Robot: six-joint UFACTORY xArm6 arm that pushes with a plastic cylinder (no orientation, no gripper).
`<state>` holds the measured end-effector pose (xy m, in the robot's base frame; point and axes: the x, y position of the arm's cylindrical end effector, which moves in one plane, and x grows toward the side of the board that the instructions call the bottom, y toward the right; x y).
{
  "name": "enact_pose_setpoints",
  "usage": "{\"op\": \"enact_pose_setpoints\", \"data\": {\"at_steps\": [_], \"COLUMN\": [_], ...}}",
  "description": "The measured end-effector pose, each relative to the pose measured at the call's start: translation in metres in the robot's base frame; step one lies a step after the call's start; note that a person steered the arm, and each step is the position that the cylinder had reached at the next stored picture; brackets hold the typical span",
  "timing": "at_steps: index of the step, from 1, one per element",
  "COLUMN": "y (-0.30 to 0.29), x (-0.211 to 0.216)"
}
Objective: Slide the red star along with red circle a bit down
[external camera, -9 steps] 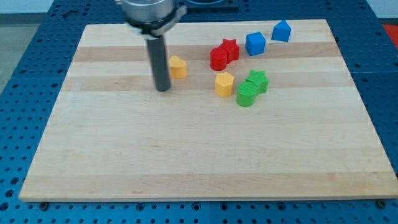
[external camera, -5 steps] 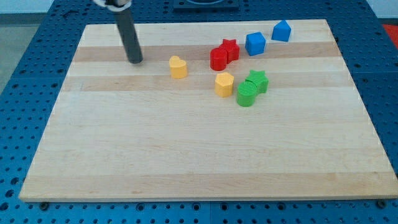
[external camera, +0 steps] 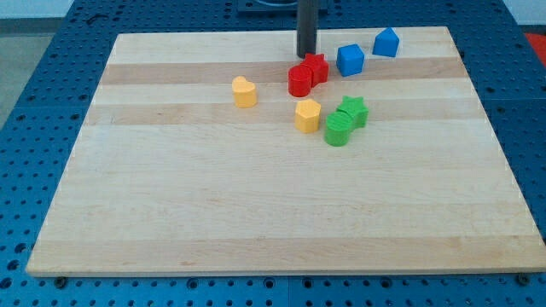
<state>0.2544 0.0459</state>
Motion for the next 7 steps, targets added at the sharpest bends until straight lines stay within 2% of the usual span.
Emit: {"op": "enact_pose_setpoints", "data": {"at_steps": [4, 6, 7], "y": [0.018, 0.011, -0.011], "x": [0.04, 0.034, 0.022]}}
